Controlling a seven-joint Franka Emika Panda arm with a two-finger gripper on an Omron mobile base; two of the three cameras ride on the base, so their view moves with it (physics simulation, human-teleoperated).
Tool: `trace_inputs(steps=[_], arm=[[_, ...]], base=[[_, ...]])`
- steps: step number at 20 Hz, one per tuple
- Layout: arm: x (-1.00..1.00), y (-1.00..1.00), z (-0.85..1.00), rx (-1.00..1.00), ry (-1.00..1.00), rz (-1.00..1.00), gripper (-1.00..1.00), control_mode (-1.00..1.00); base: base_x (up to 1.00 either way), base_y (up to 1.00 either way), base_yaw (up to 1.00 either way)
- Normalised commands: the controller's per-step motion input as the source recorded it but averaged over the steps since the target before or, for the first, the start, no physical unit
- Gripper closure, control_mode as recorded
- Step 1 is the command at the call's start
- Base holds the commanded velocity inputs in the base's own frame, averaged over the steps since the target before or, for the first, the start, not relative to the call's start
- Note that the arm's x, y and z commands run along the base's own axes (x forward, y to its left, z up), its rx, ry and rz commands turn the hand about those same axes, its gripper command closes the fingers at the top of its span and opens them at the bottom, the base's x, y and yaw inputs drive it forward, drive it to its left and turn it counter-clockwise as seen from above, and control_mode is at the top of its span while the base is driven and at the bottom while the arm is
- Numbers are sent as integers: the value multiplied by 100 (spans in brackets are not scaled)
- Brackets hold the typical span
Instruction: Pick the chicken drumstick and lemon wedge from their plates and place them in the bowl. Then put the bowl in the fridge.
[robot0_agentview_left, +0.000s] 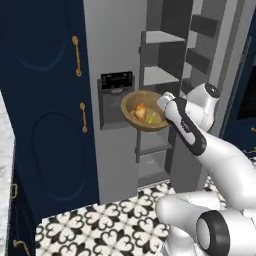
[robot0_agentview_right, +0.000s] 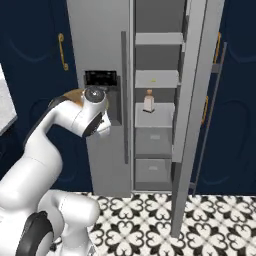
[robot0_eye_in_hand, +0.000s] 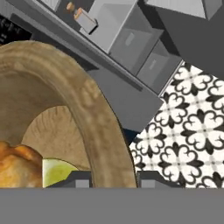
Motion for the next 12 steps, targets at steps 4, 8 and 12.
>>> trace_inputs(steps=[4,8,12], arm=[[0,0,0,0,0,0,100,100],[0,0,0,0,0,0,100,100],[0,0,0,0,0,0,100,100]], base=[[44,95,-69],[22,38,-50],[37,-1,-15]])
